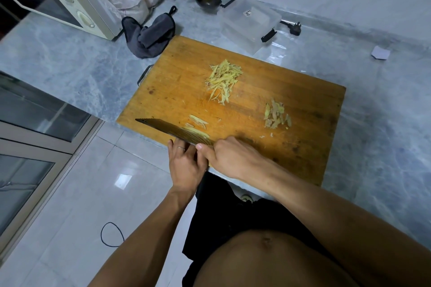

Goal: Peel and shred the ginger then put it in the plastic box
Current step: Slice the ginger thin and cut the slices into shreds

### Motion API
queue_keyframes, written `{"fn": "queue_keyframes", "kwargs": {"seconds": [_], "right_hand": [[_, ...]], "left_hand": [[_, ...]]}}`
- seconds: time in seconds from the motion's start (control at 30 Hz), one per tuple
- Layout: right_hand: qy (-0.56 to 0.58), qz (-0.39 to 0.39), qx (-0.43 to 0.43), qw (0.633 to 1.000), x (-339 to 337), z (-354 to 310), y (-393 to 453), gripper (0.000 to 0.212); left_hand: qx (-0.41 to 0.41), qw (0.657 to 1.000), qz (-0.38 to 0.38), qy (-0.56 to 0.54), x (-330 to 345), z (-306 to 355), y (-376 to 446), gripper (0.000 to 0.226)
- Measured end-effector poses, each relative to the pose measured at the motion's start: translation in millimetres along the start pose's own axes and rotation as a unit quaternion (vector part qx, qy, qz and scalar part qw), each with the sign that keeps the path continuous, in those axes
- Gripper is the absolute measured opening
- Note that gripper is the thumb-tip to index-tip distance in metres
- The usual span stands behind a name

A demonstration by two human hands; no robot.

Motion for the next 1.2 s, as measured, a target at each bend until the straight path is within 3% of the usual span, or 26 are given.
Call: {"fn": "queue_keyframes", "kwargs": {"seconds": [1.2], "right_hand": [[0.026,-0.013,0.023,0.999,4,-2,8,0.069]], "left_hand": [[-0.011,0.999,-0.030,0.002,4,0,1,0.043]]}}
Point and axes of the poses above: each hand's wrist, its own y-axis towards the middle knuckle, its own x-axis out of the palm, z = x × y, the point moved 9 cm from there along y, towards the middle knuckle, and after that the axes turned 7 degrees about z, right-handed, at the moved point
